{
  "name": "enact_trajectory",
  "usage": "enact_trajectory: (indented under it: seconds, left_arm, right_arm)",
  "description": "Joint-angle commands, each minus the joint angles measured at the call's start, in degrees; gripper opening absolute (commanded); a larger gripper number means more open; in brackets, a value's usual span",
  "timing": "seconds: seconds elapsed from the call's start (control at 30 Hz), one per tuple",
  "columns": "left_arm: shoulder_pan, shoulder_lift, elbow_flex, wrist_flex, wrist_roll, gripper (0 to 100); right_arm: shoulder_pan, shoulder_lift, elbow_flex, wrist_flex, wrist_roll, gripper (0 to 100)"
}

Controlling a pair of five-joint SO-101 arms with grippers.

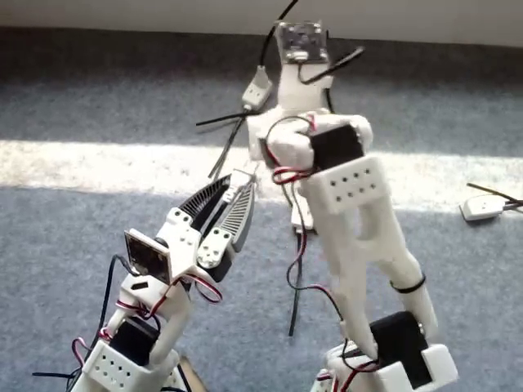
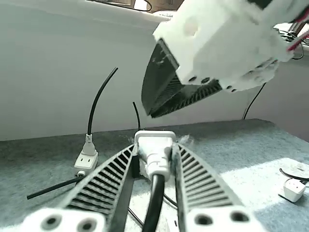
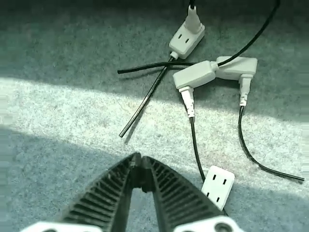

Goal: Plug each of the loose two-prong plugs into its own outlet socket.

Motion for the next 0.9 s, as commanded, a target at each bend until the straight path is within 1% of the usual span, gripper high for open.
enact_trajectory:
  seconds: [0.0,0.13,0.2,0.27,0.37,0.47,0.5,0.6,0.67,0.83,0.87]
  left_arm:
    - [0.4,-0.4,0.8,2.5,-0.4,1]
    - [-0.9,-0.4,0.8,4.3,-0.4,1]
    - [-2.6,-0.4,0.8,4.4,-0.2,1]
    - [-2.9,-0.4,0.8,4.4,-0.2,1]
    - [-2.5,-0.4,0.8,4.4,-0.2,1]
    - [-0.2,-0.4,0.2,4.5,-0.6,1]
    - [0.6,-0.4,-0.2,4.5,-1.8,1]
    - [2.0,-0.3,-2.1,4.3,-4.6,1]
    - [2.2,-0.3,-3.4,4.2,-4.5,1]
    - [2.2,-0.3,-6.3,3.9,-4.4,1]
    - [2.2,-0.3,-6.7,2.5,-4.4,1]
  right_arm:
    - [8.0,-10.3,-0.3,-3.2,0.6,0.6]
    - [19.4,-18.2,0.0,-5.5,0.4,0.6]
    - [23.3,-20.5,0.7,-4.8,0.4,0.6]
    - [25.9,-21.8,3.6,-2.9,0.3,0.6]
    - [26.5,-22.5,9.4,0.4,0.5,0.6]
    - [26.8,-22.9,16.4,5.5,0.6,0.6]
    - [26.8,-22.9,18.3,7.1,0.8,0.6]
    - [27.0,-22.9,25.2,7.9,6.4,0.6]
    - [27.8,-22.9,30.2,5.7,8.6,0.6]
    - [30.8,-22.9,44.1,-5.4,8.6,0.6]
    - [31.1,-22.9,47.2,-8.1,8.5,0.6]
